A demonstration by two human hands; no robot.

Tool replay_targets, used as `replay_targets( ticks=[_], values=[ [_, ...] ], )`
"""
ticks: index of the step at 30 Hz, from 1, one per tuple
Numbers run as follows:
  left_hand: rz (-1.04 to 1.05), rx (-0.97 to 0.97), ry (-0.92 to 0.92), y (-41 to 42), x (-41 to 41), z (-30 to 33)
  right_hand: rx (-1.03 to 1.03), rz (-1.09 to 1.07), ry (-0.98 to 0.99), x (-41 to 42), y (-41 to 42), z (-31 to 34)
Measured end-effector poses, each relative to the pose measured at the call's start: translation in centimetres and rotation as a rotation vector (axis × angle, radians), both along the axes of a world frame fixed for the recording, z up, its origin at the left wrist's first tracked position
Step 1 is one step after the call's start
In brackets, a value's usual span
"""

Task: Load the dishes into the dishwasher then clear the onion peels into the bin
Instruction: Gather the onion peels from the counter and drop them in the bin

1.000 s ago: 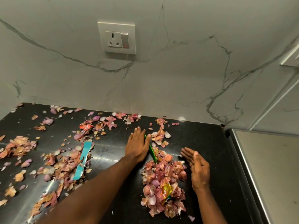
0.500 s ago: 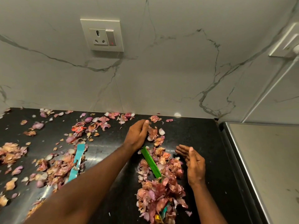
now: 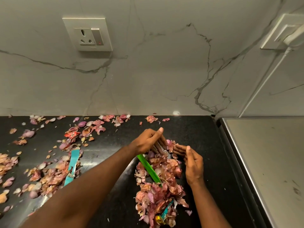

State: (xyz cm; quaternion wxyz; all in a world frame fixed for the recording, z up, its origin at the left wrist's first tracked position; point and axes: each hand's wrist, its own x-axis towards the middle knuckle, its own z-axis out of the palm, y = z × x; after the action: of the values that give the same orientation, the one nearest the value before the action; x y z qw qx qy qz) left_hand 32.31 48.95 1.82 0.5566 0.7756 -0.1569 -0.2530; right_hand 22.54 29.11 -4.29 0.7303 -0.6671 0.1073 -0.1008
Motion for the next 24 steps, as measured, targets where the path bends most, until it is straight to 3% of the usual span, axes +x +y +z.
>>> replay_targets(
  ticks=[3, 5, 10, 14, 17, 20, 21, 24],
  values=[
    [0.203, 0.011, -0.139, -0.1, 1.6, -0.1, 0.008, -0.001, -0.006, 0.0, 0.1, -0.2],
    [0.242, 0.21, -0.324, 0.1, 2.7, -0.7, 0.001, -0.007, -0.011, 0.1, 0.1, -0.1],
    [-0.307, 0.549, -0.217, -1.7, 1.5, -1.3, -0.074, -0.065, -0.074, 0.2, -0.4, -0.1],
    [-0.371, 0.406, -0.122, -2.4, 0.2, -0.6, -0.347, -0.307, -0.122, 0.3, -0.3, -0.6],
    [-0.421, 0.302, -0.088, -2.8, -0.4, 0.6, -0.581, -0.11, 0.014, 0.5, 0.4, -0.8],
    [-0.182, 0.183, -0.192, -2.5, 0.6, 0.9, -0.86, 0.126, 0.035, 0.4, 1.3, -1.0],
    [-0.046, 0.18, -0.248, -2.1, 1.4, 0.6, -0.838, 0.157, 0.017, 0.3, 1.3, -0.8],
    [0.279, 0.325, -0.463, -0.8, 4.5, -0.3, -0.505, 0.155, -0.074, -0.3, 0.8, -0.1]
  ],
)
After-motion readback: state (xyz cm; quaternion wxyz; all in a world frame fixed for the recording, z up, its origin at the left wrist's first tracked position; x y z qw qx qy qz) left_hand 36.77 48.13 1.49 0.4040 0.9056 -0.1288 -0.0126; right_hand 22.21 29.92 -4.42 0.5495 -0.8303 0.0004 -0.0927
